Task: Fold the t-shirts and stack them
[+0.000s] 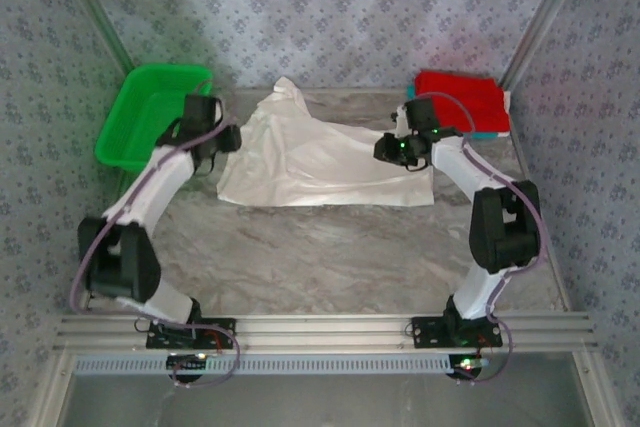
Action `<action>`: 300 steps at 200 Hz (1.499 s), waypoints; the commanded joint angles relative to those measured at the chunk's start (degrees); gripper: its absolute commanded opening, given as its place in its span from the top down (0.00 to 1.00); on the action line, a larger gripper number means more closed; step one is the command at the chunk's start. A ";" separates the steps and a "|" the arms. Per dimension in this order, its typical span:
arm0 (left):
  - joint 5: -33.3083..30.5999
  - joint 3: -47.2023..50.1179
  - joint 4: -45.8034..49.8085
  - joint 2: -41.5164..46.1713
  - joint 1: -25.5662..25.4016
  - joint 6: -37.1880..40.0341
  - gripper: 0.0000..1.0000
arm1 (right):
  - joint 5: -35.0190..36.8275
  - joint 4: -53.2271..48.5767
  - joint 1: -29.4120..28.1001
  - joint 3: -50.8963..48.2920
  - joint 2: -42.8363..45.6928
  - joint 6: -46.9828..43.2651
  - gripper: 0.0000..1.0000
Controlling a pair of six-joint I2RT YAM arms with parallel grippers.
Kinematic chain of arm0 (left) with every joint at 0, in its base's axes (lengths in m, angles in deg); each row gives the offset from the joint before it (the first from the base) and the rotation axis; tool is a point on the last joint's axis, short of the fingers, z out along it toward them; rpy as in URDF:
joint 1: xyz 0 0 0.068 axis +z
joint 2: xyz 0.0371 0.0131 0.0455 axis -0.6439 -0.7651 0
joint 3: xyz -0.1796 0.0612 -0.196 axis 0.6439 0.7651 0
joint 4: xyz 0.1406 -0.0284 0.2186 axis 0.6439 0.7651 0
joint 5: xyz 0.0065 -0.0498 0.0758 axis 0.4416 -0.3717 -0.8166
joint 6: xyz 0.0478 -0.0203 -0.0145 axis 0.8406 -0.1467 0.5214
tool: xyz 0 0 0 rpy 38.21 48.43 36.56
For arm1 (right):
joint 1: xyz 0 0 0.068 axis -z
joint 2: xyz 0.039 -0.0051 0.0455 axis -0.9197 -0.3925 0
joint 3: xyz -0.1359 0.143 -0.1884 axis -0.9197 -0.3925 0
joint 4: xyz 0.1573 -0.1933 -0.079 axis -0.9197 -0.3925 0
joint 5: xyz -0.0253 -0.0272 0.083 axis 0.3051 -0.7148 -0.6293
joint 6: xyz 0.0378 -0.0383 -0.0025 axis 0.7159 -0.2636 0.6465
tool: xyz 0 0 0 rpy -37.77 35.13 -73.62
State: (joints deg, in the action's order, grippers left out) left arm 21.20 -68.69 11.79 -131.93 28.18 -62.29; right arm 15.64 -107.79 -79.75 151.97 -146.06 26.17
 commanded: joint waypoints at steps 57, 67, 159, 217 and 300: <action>5.46 13.41 -12.07 -4.34 -0.57 -8.98 0.57 | 7.86 1.94 1.53 -9.38 -3.69 6.16 1.00; 5.98 14.00 -14.43 -5.55 -0.75 -9.34 0.57 | 8.52 3.24 1.71 -10.75 -3.76 7.05 1.00; 8.24 27.93 -18.15 -8.25 -0.03 -23.25 0.59 | 3.08 7.28 4.04 -23.49 -1.40 16.05 1.00; 4.87 35.03 -7.78 7.76 -0.40 -27.54 0.59 | 3.78 0.94 4.07 -27.68 10.36 19.59 1.00; 0.54 23.99 -4.73 3.91 -2.69 -21.44 0.58 | -0.63 5.13 -7.92 -17.76 7.69 12.87 1.00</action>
State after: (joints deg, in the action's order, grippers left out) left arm 23.91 -45.17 5.43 -126.31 26.37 -84.65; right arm 17.59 -103.90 -83.34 133.63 -136.44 41.73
